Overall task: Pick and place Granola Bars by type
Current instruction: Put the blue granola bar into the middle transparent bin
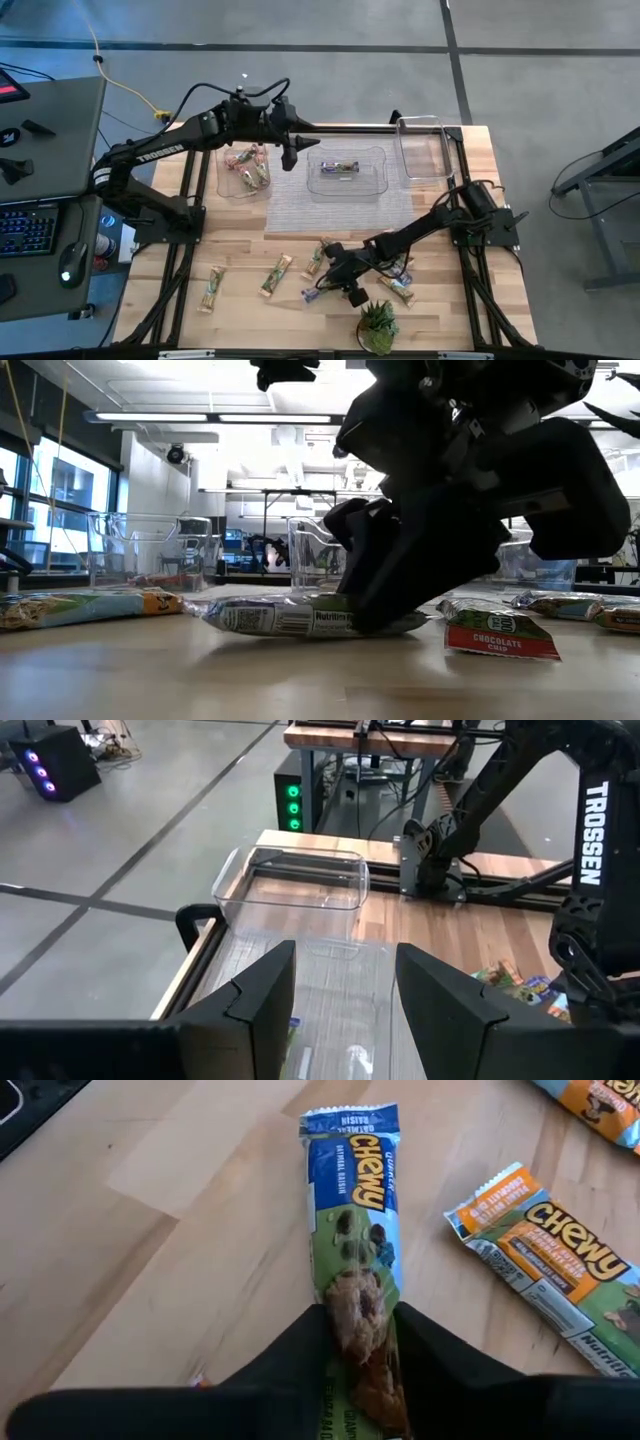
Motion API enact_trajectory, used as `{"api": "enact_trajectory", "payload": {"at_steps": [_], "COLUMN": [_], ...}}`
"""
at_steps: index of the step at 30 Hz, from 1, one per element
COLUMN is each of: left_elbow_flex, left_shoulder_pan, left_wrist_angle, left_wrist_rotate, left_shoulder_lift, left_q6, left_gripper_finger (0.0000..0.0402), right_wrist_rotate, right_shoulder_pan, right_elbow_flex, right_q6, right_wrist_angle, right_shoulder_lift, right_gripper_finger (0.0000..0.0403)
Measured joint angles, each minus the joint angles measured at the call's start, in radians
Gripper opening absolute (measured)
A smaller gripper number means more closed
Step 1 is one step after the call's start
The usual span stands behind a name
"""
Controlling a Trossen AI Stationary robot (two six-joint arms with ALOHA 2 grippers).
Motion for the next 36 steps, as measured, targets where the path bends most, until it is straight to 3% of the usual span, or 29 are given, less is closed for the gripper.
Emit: {"api": "enact_trajectory", "payload": {"at_steps": [6,9,12,16,20,23,28,32,36], "left_elbow_flex": [-0.001,-0.001,-0.001,-0.001,0.000,0.000,0.000,0.000,0.000], "left_shoulder_pan": [0.000,0.000,0.000,0.000,0.000,0.000,0.000,0.000,0.000], "left_wrist_angle": [-0.004,0.002,0.009,0.002,-0.003,-0.003,-0.026,-0.090,-0.130], "left_wrist_rotate": [0.000,0.015,0.027,0.031,0.031,0.034,0.028,-0.013,-0.058], "left_shoulder_lift": [-0.007,-0.026,-0.053,-0.097,-0.122,-0.129,-0.129,-0.129,-0.128], "left_q6": [-0.007,-0.015,-0.031,-0.031,-0.031,-0.032,-0.033,-0.033,-0.032], "left_gripper_finger": [0.0168,0.0168,0.0168,0.0168,0.0168,0.0168,0.0168,0.0168,0.0168], "right_wrist_rotate": [-0.002,0.063,0.226,0.544,0.770,0.738,0.531,0.359,0.357], "right_shoulder_pan": [-0.003,-0.019,-0.036,-0.080,-0.198,-0.340,-0.557,-0.632,-0.648], "right_elbow_flex": [-0.007,-0.003,-0.005,-0.001,-0.003,-0.003,-0.004,-0.003,-0.004], "right_q6": [0.002,-0.029,-0.101,-0.217,-0.262,-0.238,-0.237,-0.242,-0.269], "right_wrist_angle": [-0.057,-0.136,-0.268,-0.387,-0.458,-0.439,-0.470,-0.533,-0.577], "right_shoulder_lift": [-0.087,-0.191,-0.299,-0.455,-0.544,-0.567,-0.510,-0.459,-0.394], "right_gripper_finger": [0.0076,0.0076,0.0076,0.0075,0.0075,0.0075,0.0075,0.0075,0.0075]}}
